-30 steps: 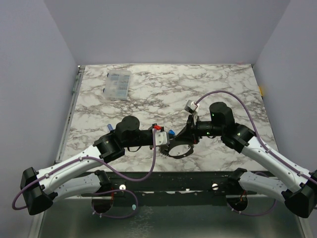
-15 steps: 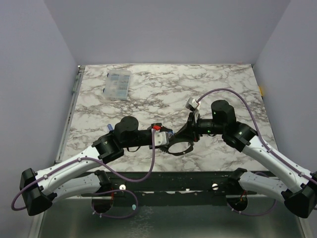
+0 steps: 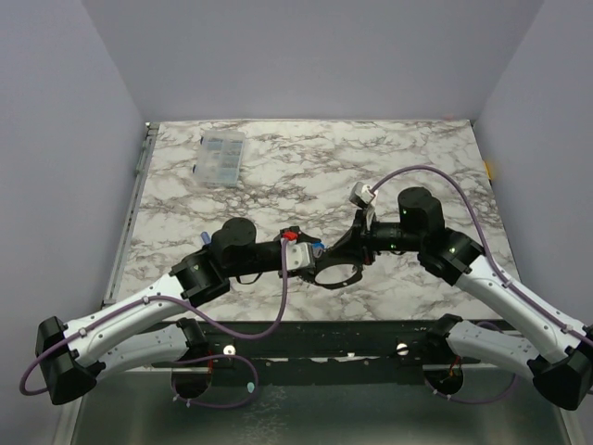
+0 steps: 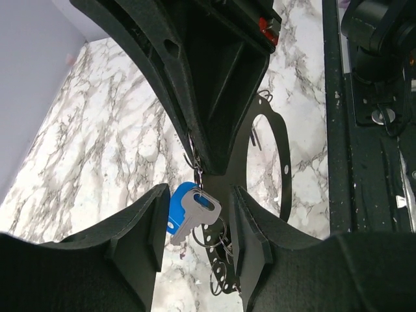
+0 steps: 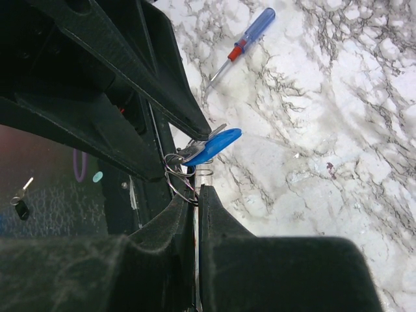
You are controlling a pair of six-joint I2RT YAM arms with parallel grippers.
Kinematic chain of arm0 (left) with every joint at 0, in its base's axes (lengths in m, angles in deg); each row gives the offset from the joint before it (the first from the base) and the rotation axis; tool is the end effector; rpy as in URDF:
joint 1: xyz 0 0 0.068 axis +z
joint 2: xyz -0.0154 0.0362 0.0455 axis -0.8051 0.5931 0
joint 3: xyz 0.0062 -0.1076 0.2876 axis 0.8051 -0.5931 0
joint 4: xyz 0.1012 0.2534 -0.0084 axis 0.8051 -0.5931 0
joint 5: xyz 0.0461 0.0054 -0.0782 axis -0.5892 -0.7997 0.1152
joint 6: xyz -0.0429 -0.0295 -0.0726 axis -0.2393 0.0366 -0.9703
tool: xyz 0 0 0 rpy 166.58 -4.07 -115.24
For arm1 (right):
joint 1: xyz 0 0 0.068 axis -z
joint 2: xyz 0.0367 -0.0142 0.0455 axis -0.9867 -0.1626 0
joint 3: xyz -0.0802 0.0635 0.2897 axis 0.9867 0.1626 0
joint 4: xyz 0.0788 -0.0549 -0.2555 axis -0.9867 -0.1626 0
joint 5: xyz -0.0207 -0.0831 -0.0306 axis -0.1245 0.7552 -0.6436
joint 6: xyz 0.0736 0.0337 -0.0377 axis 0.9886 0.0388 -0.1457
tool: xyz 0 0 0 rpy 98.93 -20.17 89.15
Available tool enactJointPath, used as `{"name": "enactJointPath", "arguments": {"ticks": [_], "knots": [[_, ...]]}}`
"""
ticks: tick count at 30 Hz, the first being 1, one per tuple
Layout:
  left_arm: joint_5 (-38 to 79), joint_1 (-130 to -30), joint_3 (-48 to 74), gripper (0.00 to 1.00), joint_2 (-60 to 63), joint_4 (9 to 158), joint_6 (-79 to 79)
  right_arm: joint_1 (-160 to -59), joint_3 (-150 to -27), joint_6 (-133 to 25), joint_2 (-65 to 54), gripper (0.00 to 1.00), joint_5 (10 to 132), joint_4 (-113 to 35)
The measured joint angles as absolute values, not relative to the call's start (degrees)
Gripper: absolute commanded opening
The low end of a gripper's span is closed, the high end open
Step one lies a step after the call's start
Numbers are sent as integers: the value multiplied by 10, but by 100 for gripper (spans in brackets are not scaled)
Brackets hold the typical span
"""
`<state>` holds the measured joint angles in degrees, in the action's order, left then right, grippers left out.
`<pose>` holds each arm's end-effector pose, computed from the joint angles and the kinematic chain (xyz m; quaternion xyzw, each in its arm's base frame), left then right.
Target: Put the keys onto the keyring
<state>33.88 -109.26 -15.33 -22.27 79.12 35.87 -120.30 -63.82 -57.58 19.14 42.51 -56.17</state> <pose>0.1130 -0.2171 0.3446 0.5776 0.5016 -0.3067 0.5663 0.1562 0.1909 0.3432 -0.4107 0.6995 0.4352 0.3906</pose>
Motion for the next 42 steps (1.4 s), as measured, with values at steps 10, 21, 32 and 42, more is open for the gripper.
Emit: {"name": "enactJointPath", "arguments": {"ticks": [10, 21, 32, 42], "knots": [[336, -1093, -152, 37, -218, 845, 306, -1203, -638, -593, 219, 1, 425, -554], [338, -1101, -152, 32, -193, 891, 289, -1202, -638, -598, 226, 1, 425, -553], [347, -1104, -152, 26, -190, 903, 297, -1199, -636, -616, 245, 1, 421, -554], [370, -1108, -145, 35, -186, 893, 304, -1198, -622, -642, 268, 1, 389, -553]]}}
